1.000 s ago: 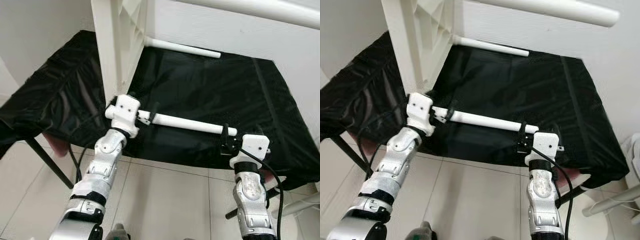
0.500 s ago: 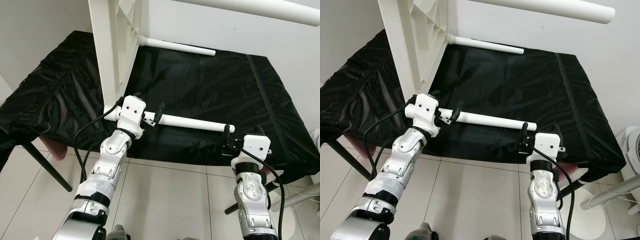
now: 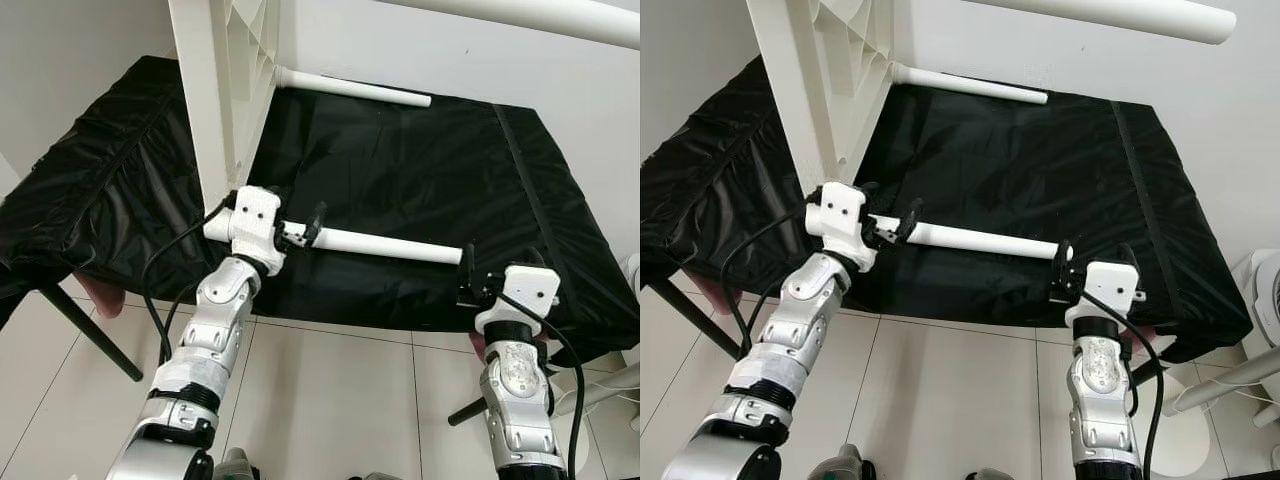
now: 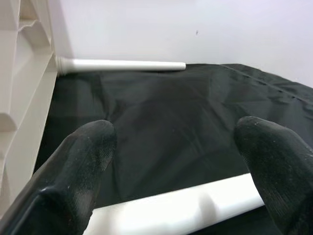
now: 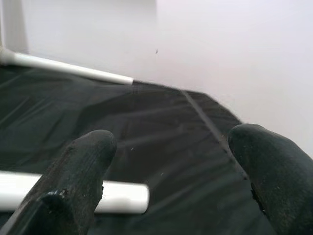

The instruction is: Building children table

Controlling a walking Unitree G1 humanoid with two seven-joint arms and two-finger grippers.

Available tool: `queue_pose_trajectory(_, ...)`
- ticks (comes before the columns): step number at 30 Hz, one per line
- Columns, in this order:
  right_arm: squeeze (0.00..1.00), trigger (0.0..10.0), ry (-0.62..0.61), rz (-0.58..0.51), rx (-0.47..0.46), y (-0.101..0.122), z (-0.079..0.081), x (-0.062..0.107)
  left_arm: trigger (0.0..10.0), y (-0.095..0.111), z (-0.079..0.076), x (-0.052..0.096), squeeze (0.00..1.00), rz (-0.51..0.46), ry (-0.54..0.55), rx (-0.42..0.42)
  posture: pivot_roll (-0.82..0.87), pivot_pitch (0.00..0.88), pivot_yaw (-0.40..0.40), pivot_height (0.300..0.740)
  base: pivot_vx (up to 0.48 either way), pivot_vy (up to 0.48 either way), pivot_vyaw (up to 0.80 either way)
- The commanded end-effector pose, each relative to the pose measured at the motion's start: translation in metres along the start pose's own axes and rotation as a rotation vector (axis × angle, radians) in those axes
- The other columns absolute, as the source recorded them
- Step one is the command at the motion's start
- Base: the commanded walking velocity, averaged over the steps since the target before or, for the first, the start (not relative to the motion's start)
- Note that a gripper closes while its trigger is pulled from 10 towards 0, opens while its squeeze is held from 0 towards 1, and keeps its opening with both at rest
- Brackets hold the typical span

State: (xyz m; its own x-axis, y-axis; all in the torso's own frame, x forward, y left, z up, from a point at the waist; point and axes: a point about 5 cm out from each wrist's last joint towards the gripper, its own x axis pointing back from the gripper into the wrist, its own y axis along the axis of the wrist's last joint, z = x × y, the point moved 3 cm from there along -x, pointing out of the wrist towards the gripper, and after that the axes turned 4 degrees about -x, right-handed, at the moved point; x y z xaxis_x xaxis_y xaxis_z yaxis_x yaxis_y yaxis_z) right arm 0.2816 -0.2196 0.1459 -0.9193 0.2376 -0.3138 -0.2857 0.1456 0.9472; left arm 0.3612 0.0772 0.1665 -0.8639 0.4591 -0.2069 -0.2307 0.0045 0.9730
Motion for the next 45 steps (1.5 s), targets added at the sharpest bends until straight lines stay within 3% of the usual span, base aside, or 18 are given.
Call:
queue_pose_trajectory(1,0.07,10.0,-0.014,-0.007,-0.001,0.005,-0.005,-0.004,10.0,0.007,-0.001,-0.005,0.85,0.003,0.009,0.022,0.07,0.000,-0.062,0.740,0.000,0.000,0.00)
queue_pose_trajectory(2,0.07,10.0,-0.014,-0.007,-0.001,0.005,-0.005,-0.004,10.0,0.007,-0.001,-0.005,0.85,0.003,0.009,0.022,0.07,0.000,-0.062,0.740,0.000,0.000,0.00)
queue_pose_trajectory(3,0.00,10.0,-0.014,-0.017,-0.003,0.008,-0.007,-0.005,10.0,0.007,-0.004,-0.005,0.00,0.019,0.007,0.046,0.07,0.000,-0.062,0.740,0.000,0.000,0.00)
queue_pose_trajectory(11,0.00,10.0,0.000,-0.068,0.051,0.021,-0.011,-0.012,10.0,0.002,-0.010,-0.001,0.00,0.120,0.019,0.184,0.07,0.000,-0.070,0.740,0.000,0.000,0.00)
queue_pose_trajectory(12,0.00,10.0,0.015,-0.088,0.088,0.025,-0.011,-0.015,10.0,-0.004,-0.008,0.001,0.00,0.184,0.053,0.254,0.07,0.000,-0.074,0.740,0.000,0.000,0.00)
queue_pose_trajectory(13,0.00,10.0,0.015,-0.088,0.088,0.025,-0.011,-0.015,10.0,-0.004,-0.008,0.001,0.00,0.184,0.053,0.254,0.07,0.000,-0.074,0.740,0.000,0.000,0.00)
queue_pose_trajectory(16,0.00,10.0,0.049,-0.119,0.145,0.033,-0.010,-0.021,10.0,-0.017,-0.002,0.005,0.00,0.312,0.157,0.430,0.08,0.000,-0.080,0.740,0.000,0.000,0.00)
queue_pose_trajectory(20,0.00,10.0,0.050,-0.120,0.152,0.035,-0.011,-0.023,10.0,-0.018,0.001,0.006,0.00,0.333,0.194,0.448,0.08,0.000,-0.084,0.740,0.000,0.000,0.00)
queue_pose_trajectory(22,0.00,10.0,0.058,-0.128,0.164,0.038,-0.012,-0.027,10.0,-0.023,0.005,0.009,0.00,0.389,0.249,0.517,0.08,0.002,-0.087,0.740,0.000,0.000,0.00)
queue_pose_trajectory(27,0.00,10.0,0.096,-0.182,0.201,0.053,-0.010,-0.038,10.0,-0.027,0.010,0.012,0.00,0.433,0.314,0.598,0.08,0.009,-0.087,0.740,0.000,0.000,0.00)
queue_pose_trajectory(37,0.00,10.0,0.151,-0.303,0.347,0.083,0.002,-0.050,10.0,-0.024,0.003,0.013,0.00,0.496,0.306,0.633,0.07,0.018,-0.093,0.740,0.000,0.000,0.00)
queue_pose_trajectory(43,0.00,10.0,0.175,-0.494,0.505,0.119,0.024,-0.058,10.0,-0.020,-0.002,0.009,0.00,0.508,0.297,0.656,0.07,0.018,-0.090,0.740,0.000,0.000,0.00)
queue_pose_trajectory(45,0.00,10.0,0.175,-0.494,0.505,0.119,0.024,-0.058,10.0,-0.020,-0.002,0.009,0.00,0.508,0.297,0.656,0.07,0.018,-0.090,0.740,0.000,0.000,0.00)
